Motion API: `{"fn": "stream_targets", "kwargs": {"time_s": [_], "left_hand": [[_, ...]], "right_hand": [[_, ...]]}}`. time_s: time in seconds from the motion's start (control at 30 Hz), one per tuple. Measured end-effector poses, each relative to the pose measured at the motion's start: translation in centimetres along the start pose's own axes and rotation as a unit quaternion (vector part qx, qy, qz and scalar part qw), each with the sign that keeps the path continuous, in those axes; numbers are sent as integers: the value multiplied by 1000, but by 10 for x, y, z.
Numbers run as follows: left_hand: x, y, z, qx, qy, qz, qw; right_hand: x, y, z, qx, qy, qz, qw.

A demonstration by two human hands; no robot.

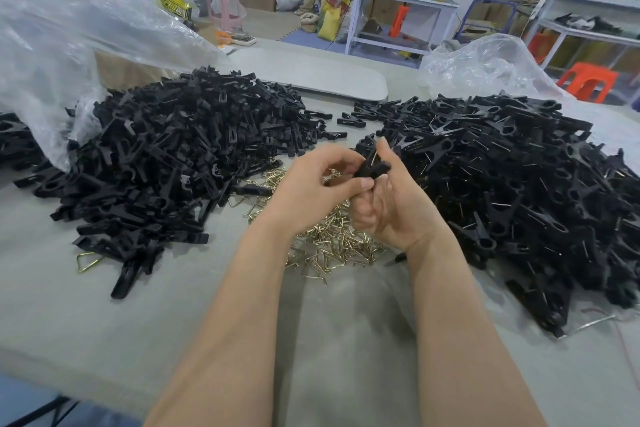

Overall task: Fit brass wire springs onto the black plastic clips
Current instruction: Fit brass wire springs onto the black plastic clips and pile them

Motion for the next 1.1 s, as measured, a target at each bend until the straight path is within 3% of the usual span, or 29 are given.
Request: {"fn": "stream_targets", "kwargs": {"time_s": [0.13,0.3,0.57,0.77,1.1], "left_hand": [[0,-10,-3,80,0,-43,996],[3,-18,1,118,-6,-76,990],[3,-17,3,72,-6,-57,996],[3,-17,3,104,-6,-66,992],[3,-14,6,95,-21,-50,994]], "right_hand": [[-14,-9,-24,-133,164,32,977],[-15,-14,-28,-226,247,3,942],[-19,-18,-27,-169,239,-21,956],[-22,-22,-32,-220,272,-9,937],[-22,-22,-28,-214,268,-16,939]]}}
Point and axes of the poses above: each hand's wrist, its own x-axis towards the middle knuckle, its own z-axis out of the palm, y = z × x, the point moved 4 cm from there along x, towards the middle knuckle, and after that the axes turned 12 degrees about -y, right-handed, at the moved point
